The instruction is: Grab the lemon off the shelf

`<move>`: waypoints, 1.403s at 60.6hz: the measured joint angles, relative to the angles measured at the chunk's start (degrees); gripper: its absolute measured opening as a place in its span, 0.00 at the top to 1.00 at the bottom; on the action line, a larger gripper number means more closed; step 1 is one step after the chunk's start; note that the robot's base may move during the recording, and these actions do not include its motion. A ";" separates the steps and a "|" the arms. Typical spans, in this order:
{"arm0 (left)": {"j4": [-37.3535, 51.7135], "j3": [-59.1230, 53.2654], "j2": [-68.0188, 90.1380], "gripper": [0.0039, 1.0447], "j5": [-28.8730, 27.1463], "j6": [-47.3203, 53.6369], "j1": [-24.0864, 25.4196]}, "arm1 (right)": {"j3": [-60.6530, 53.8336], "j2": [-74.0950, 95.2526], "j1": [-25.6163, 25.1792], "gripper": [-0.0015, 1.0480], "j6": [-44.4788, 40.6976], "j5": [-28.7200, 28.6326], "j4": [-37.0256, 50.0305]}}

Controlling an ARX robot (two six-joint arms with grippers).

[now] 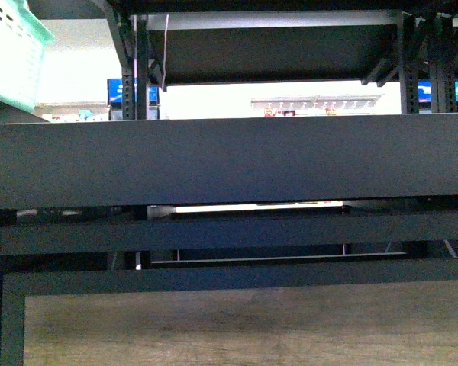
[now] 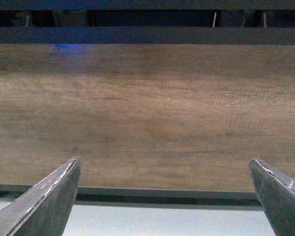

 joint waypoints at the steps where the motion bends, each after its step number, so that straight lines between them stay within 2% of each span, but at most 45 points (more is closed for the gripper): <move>1: 0.00 0.00 0.00 0.07 0.09 0.00 0.00 | 0.00 0.00 0.00 0.02 0.00 0.00 0.00; 85: 0.00 0.00 0.00 0.07 0.00 0.00 0.00 | 0.00 0.07 0.00 0.02 0.02 0.00 -0.02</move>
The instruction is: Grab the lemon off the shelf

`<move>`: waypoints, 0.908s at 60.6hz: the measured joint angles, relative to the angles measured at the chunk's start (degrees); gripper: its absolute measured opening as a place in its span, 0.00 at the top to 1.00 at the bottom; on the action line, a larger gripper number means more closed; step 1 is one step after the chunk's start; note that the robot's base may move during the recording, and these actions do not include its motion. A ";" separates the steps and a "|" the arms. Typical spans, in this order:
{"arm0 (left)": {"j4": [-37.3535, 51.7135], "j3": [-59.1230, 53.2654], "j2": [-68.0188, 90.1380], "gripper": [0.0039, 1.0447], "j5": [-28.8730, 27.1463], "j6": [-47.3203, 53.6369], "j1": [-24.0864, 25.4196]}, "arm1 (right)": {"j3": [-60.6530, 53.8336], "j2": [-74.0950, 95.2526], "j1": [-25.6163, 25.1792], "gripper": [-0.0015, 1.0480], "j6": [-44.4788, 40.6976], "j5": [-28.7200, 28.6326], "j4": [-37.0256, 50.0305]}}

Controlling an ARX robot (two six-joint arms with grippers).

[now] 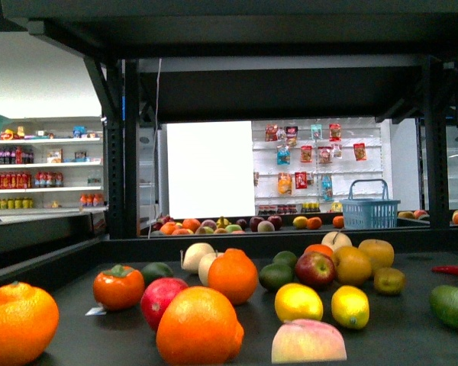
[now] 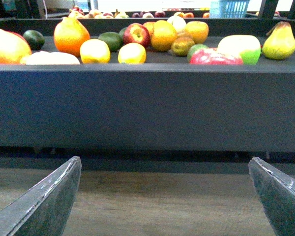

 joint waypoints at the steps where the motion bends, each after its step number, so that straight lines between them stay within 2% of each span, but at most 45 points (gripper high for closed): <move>1: 0.00 0.00 0.00 0.07 0.00 0.00 0.00 | 0.00 0.00 0.00 0.02 -0.02 -0.02 0.00; 55: 0.00 0.00 0.00 0.07 0.02 0.00 0.00 | 0.00 0.00 0.00 0.02 -0.02 0.02 -0.02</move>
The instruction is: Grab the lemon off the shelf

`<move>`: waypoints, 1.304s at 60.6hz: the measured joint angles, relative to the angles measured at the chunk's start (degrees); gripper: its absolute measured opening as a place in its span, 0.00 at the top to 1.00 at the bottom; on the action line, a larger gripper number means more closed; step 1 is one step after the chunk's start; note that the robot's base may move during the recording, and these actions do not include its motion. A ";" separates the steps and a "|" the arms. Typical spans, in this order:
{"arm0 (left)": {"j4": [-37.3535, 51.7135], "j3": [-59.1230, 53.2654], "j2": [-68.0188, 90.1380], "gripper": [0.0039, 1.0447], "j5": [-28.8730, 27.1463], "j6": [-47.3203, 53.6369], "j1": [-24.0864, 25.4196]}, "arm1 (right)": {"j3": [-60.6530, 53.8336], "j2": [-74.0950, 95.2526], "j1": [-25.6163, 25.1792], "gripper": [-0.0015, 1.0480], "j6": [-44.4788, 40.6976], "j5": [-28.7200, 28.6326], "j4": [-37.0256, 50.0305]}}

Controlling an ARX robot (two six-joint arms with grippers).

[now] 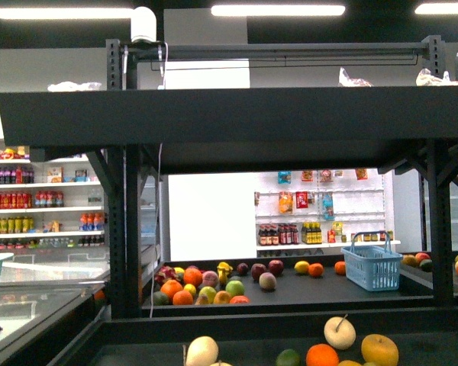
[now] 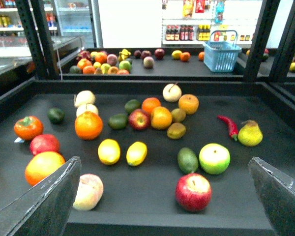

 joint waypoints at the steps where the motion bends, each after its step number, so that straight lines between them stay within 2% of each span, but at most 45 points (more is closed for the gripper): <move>1: 0.00 0.00 0.00 0.07 -0.02 0.00 0.00 | 0.00 0.00 0.00 0.02 0.00 0.00 0.00; 37: -0.07 0.00 0.04 0.07 -0.07 -0.02 -0.07 | 0.00 0.00 0.00 0.02 0.00 -0.04 0.04; 39: -3.67 1.20 1.53 0.07 -4.61 -2.62 -1.46 | 0.00 0.00 0.00 0.02 0.00 -0.04 0.04; 42: -8.76 3.34 5.73 0.07 -7.65 -7.74 -2.10 | 0.00 0.00 0.00 0.02 0.02 0.07 0.04; 46: -10.10 5.44 12.15 0.07 -3.69 -14.95 1.01 | 0.00 0.00 0.00 0.02 0.00 0.00 0.04; 51: -6.14 9.92 20.90 0.07 3.96 -23.08 8.09 | 0.00 0.00 0.00 0.02 0.00 -0.02 0.04; 59: -0.48 23.93 38.77 0.07 16.72 -35.39 20.15 | 0.00 0.00 0.00 0.02 0.00 -0.02 0.04; 68: 3.39 37.81 55.47 0.07 21.24 -47.30 25.92 | 0.00 0.00 0.00 0.02 0.00 -0.02 0.04; 79: 6.05 50.82 71.82 0.07 21.64 -58.45 26.29 | 0.00 0.00 0.00 0.02 0.00 -0.02 0.04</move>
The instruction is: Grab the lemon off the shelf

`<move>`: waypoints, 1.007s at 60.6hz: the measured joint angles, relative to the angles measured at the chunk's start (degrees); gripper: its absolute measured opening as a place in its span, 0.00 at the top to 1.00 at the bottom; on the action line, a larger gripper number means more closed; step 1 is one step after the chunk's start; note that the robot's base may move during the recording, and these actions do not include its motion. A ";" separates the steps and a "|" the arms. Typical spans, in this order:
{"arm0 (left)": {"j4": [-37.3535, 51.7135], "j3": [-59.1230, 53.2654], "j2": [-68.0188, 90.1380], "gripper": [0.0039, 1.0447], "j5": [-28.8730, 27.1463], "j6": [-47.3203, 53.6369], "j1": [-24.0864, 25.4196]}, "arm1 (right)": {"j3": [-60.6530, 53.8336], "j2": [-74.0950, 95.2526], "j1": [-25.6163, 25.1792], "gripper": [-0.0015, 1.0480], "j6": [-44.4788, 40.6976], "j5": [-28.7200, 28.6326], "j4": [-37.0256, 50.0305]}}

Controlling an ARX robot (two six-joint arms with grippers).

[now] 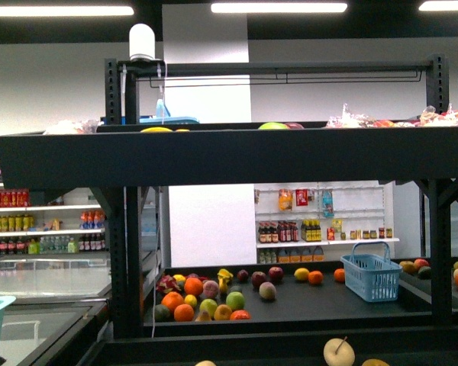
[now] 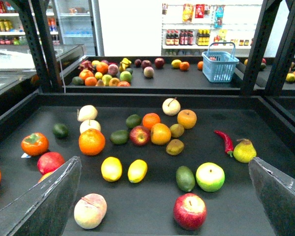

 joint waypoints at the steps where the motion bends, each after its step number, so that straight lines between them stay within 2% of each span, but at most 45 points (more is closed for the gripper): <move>1: 0.20 1.01 1.33 0.07 0.00 -0.94 -0.13 | 0.00 0.00 0.00 0.02 0.00 0.00 0.00; 15: 2.97 11.56 14.58 0.07 -0.02 -10.91 -0.22 | 0.00 0.00 0.00 0.02 0.00 0.00 0.00; 28: 3.80 21.03 24.28 0.07 -0.02 -17.33 1.95 | 0.00 0.00 0.00 0.02 0.00 0.00 0.00; 55: 3.04 36.76 40.11 0.07 -0.15 -20.26 2.08 | 0.00 0.00 0.00 0.02 0.00 0.00 0.00; 56: 2.03 41.86 43.50 0.07 -0.24 -20.17 2.08 | 0.00 0.00 0.00 0.02 0.00 0.00 0.00; 61: 1.70 44.41 45.27 0.07 -0.42 -20.02 2.03 | 0.00 0.00 0.00 0.02 0.00 0.00 0.00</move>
